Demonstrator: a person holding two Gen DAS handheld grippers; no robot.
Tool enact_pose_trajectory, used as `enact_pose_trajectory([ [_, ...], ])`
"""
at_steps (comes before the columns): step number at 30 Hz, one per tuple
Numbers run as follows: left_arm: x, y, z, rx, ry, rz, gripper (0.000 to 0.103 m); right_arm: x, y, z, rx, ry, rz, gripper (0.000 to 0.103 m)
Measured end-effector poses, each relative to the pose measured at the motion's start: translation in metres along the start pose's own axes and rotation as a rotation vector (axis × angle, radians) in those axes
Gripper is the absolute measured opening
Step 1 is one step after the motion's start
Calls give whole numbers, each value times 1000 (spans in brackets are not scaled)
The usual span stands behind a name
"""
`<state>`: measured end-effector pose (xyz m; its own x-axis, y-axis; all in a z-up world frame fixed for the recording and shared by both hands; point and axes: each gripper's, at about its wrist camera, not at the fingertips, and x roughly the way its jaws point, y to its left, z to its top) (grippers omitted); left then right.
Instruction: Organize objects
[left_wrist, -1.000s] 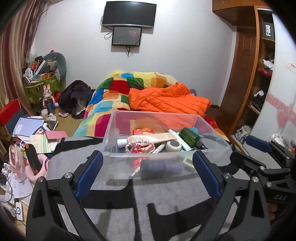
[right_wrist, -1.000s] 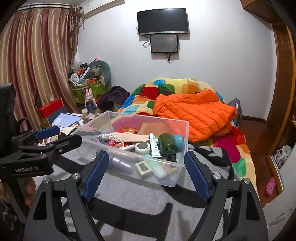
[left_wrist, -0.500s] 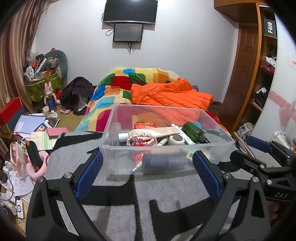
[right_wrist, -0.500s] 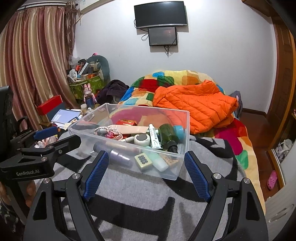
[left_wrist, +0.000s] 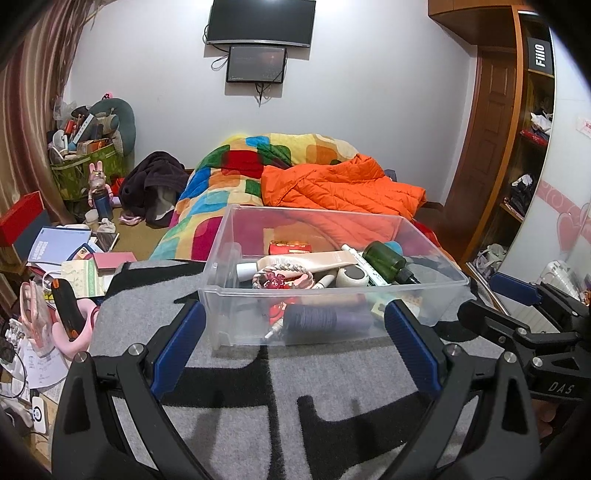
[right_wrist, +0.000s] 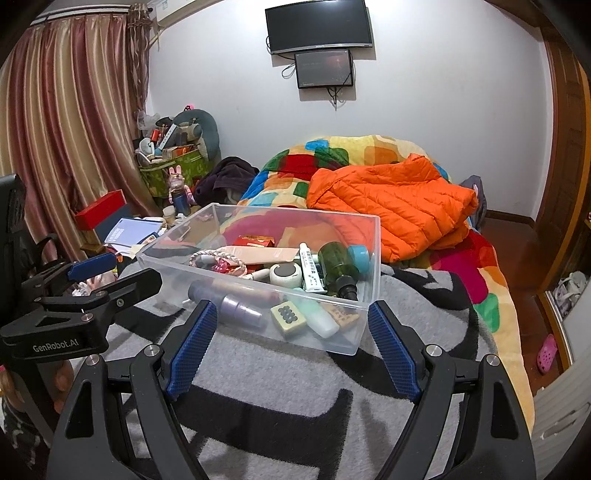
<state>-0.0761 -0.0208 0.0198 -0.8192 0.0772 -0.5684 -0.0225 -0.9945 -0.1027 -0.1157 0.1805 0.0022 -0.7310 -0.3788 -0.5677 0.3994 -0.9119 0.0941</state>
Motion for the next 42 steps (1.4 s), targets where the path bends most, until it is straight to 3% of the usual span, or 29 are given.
enact_pose_trajectory([
  [42,4,-5,-6,-17,43,-46,99,1,1,-5,30,23,13,82],
])
